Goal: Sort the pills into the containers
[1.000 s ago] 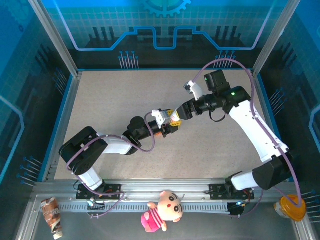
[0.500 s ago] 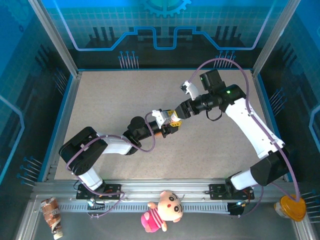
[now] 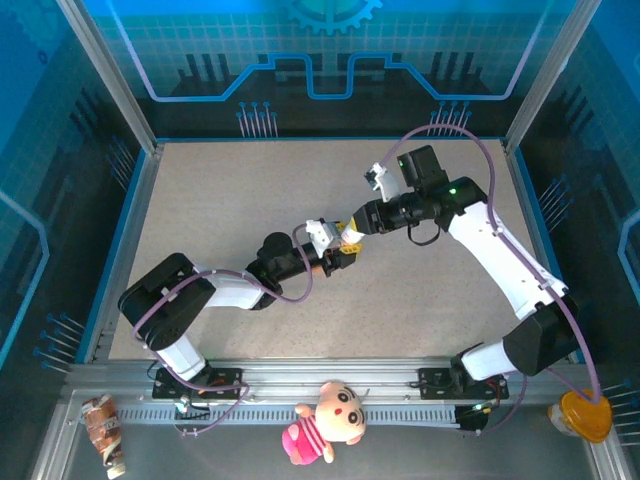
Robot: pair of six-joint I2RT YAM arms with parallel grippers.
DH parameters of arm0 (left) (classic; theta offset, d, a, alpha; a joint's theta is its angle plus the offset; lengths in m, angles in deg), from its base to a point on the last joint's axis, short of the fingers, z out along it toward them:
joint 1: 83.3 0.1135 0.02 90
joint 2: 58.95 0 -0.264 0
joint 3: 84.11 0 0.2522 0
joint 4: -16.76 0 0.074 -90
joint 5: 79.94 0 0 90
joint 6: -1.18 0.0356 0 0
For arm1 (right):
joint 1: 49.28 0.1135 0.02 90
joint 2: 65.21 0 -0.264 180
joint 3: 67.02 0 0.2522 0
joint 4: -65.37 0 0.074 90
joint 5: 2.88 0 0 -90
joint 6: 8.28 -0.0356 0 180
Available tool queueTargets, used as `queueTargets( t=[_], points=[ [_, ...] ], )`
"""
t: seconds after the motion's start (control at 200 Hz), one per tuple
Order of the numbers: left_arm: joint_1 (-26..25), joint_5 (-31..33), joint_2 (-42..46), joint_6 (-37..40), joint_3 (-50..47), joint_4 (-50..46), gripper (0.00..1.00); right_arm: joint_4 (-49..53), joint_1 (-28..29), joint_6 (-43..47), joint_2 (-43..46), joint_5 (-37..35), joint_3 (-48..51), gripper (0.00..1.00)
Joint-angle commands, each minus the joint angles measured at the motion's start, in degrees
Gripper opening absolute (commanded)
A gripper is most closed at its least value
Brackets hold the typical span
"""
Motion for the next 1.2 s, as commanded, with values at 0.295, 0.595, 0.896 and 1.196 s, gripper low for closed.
queueTargets(
  t=[0.295,0.595,0.896,1.196],
  points=[
    [-0.28,0.23,1.00,0.72,2.26,7.02,0.00,-11.59,7.73,-22.27,-0.56,-11.54,6.70,0.37],
    [-0.32,0.99,-0.30,0.73,1.74,8.01,0.00,-8.66,5.92,-19.47,0.58,-11.01,2.26,0.54],
    [-0.29,1.14,-1.20,0.33,0.96,9.11,0.00,-7.39,3.62,-8.70,7.53,-5.41,-1.51,0.86],
    [-0.34,0.07,-0.11,-0.30,0.58,8.85,0.00,0.08,0.16,7.28,8.06,-2.22,-3.40,0.86]
  ],
)
